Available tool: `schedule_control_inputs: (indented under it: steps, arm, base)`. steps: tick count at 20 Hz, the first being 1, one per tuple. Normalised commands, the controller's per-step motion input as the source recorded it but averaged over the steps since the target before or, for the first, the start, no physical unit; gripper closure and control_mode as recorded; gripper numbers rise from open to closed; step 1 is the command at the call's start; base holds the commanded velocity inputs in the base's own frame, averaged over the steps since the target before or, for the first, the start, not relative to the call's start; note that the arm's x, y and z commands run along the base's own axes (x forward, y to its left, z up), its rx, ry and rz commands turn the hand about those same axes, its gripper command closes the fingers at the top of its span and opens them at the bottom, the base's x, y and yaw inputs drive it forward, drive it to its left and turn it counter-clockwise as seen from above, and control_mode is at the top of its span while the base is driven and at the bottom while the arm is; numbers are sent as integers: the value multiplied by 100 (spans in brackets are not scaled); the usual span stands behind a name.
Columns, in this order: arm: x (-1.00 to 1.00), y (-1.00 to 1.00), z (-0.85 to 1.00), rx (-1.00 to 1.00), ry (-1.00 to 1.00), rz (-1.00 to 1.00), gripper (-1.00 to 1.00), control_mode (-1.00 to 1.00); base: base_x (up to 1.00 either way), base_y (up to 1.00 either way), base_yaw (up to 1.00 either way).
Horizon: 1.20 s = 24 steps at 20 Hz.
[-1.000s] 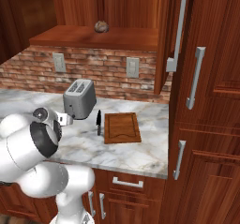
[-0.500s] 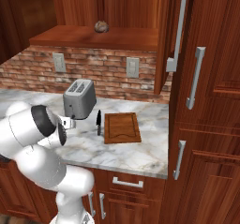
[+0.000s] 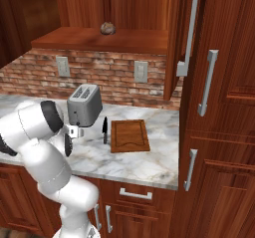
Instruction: Pick the bread, place it on the cutting board, pick the jam, place it on the counter, and close the cabinet.
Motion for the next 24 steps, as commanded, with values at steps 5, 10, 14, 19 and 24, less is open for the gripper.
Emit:
schedule_control_inputs:
  steps: [5, 10, 14, 19, 24]
  arm:
    - [22, 2, -8, 0, 0, 0, 100, -100]
    - [18, 3, -11, 0, 0, 0, 100, -100]
    - [14, 4, -16, 0, 0, 0, 100, -100]
    - [2, 0, -21, 0, 0, 0, 100, -100]
    - [0, 0, -27, 0, 1, 1, 100, -100]
  base:
    - [0, 0, 0]
    - [0, 0, 0]
    - [0, 0, 0]
    - [0, 0, 0]
    - [0, 0, 0]
